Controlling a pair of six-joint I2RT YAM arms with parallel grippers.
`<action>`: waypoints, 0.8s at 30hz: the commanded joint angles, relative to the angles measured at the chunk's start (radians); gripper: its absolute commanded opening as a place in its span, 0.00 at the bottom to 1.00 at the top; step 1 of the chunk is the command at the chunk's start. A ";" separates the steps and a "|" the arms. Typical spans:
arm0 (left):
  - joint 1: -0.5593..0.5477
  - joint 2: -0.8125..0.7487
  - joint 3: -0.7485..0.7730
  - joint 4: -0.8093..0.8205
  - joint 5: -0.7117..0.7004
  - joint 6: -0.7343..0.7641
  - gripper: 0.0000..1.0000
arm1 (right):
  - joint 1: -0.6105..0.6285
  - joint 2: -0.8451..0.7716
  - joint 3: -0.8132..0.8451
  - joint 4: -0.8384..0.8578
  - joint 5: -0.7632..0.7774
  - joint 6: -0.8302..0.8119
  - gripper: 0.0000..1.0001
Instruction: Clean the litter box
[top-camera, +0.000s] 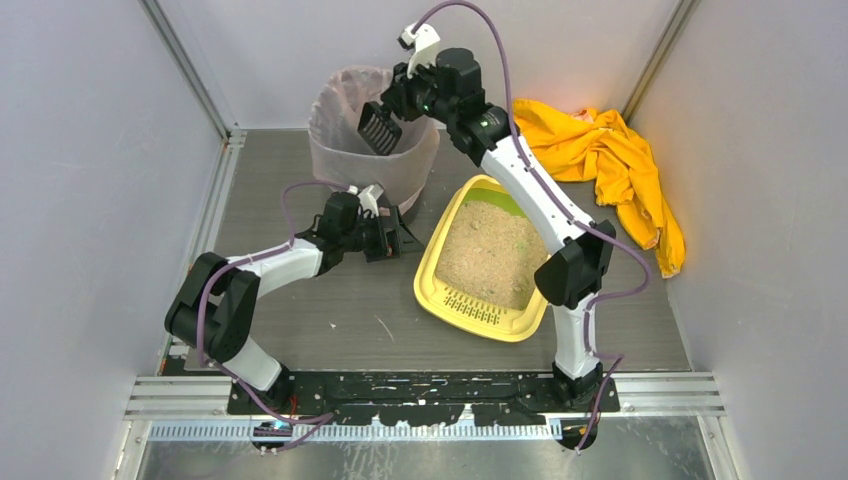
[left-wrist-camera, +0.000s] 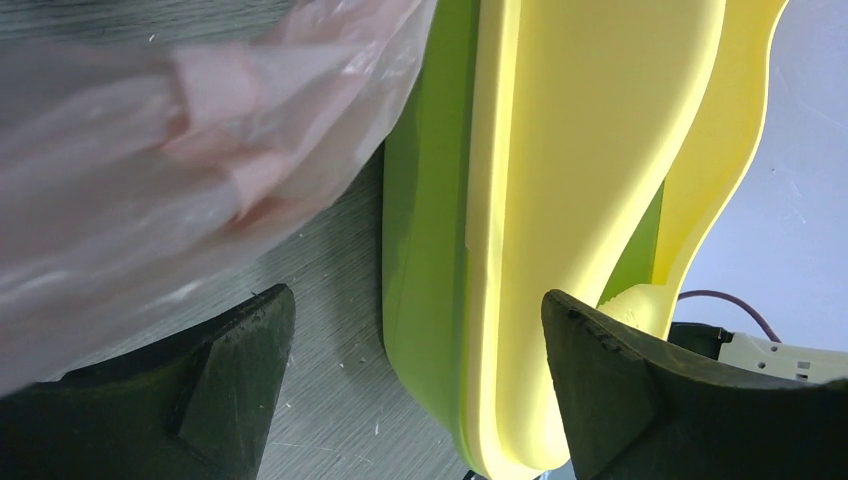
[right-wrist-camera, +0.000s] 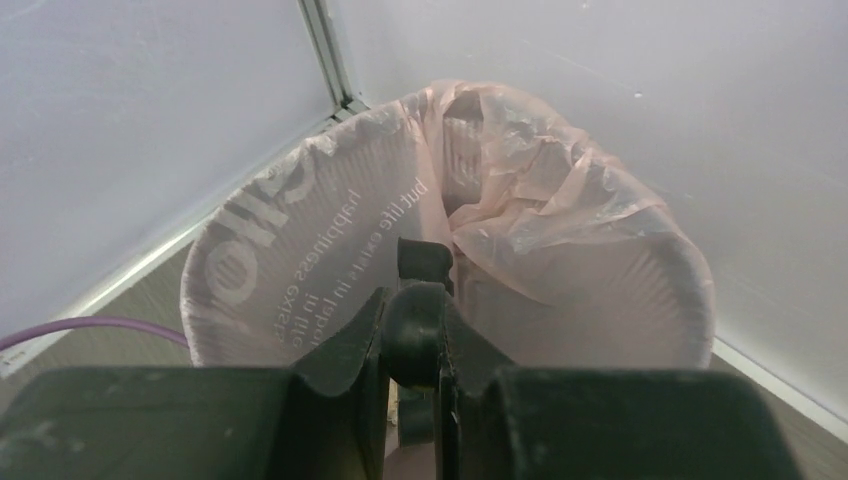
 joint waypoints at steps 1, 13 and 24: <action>-0.002 -0.022 0.022 0.011 -0.004 0.016 0.92 | 0.008 -0.110 0.073 0.030 0.073 -0.133 0.01; -0.002 -0.023 0.023 0.007 -0.002 0.019 0.92 | 0.009 -0.231 0.030 0.188 0.084 0.024 0.01; -0.002 -0.014 0.023 0.034 0.028 -0.003 0.92 | -0.210 -0.800 -0.639 0.336 0.316 0.159 0.01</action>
